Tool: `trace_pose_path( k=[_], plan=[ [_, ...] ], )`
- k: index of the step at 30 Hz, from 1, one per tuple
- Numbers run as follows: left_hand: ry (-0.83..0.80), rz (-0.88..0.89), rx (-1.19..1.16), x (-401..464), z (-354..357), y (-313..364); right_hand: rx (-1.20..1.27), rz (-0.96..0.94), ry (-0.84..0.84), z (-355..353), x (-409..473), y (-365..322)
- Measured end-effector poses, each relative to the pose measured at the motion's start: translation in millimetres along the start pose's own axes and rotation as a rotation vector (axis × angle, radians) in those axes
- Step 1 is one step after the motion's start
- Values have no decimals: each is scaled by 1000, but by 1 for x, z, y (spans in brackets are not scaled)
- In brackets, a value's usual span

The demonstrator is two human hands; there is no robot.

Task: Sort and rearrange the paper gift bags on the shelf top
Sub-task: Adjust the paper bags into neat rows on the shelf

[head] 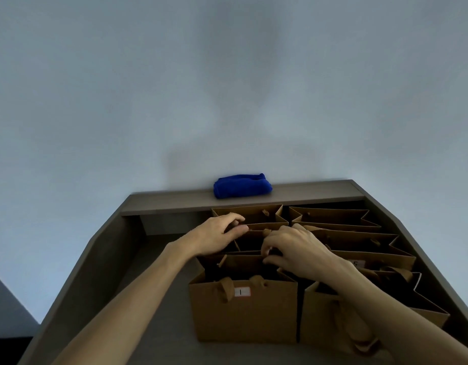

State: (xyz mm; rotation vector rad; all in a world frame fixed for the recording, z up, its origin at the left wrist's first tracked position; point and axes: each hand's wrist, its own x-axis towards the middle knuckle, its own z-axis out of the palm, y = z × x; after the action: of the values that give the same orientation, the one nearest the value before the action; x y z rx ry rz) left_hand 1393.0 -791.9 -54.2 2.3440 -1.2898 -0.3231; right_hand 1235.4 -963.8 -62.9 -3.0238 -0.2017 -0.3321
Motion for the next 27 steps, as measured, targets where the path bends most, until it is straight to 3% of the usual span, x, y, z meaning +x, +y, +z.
trace_pose_path(
  k=[4,11,16,27],
  plan=[
    [-174,49,97,-5,-3,-3,89,86,5,-3,7,10],
    [-204,150,442,-1,3,-4,103,118,-24,-8,-8,21],
    [-159,190,508,-3,5,-4,126,146,-24,-9,-7,22],
    [-133,-15,621,-65,-39,-62,148,25,-45,12,28,-17]
  ],
)
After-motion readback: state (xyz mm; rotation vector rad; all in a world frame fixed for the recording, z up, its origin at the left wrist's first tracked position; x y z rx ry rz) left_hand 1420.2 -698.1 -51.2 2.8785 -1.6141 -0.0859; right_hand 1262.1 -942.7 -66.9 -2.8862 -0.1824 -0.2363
